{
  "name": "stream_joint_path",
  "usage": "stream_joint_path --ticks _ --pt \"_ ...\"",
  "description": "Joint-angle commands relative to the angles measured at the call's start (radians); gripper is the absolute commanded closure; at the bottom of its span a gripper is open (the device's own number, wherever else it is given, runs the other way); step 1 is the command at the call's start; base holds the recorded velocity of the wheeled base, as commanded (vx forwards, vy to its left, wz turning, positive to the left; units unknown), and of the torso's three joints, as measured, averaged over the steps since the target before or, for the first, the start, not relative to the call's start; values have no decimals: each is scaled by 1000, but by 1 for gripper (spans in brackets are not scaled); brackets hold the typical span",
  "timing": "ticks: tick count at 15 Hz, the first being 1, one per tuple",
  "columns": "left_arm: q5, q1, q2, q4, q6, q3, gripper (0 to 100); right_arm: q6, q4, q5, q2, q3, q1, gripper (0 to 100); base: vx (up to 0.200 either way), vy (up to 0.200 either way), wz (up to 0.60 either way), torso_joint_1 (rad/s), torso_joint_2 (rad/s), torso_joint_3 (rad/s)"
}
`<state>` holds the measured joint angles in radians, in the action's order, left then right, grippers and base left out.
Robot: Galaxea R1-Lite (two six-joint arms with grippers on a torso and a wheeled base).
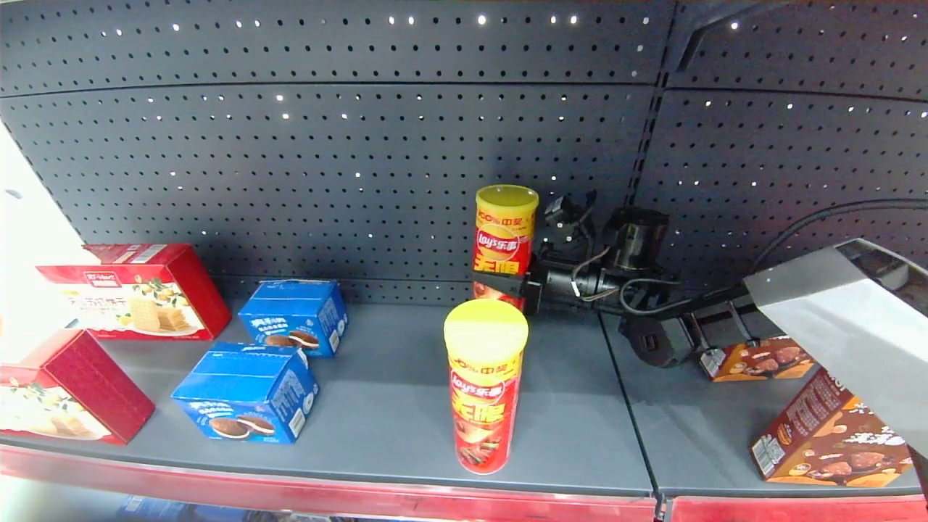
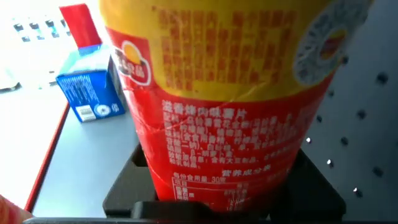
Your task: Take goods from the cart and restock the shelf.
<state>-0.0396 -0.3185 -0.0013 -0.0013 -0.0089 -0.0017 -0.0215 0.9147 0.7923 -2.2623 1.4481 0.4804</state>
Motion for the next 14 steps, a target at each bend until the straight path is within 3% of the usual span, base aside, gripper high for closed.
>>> stream_joint_path --ticks 1,14 --pt "-2 -1 1 0 0 0 0 -5 1 4 -25 6 -2 100 0 0 0 0 0 0" --pt "0 -1 1 0 0 0 0 -12 41 7 -79 8 -2 100 0 0 0 0 0 0"
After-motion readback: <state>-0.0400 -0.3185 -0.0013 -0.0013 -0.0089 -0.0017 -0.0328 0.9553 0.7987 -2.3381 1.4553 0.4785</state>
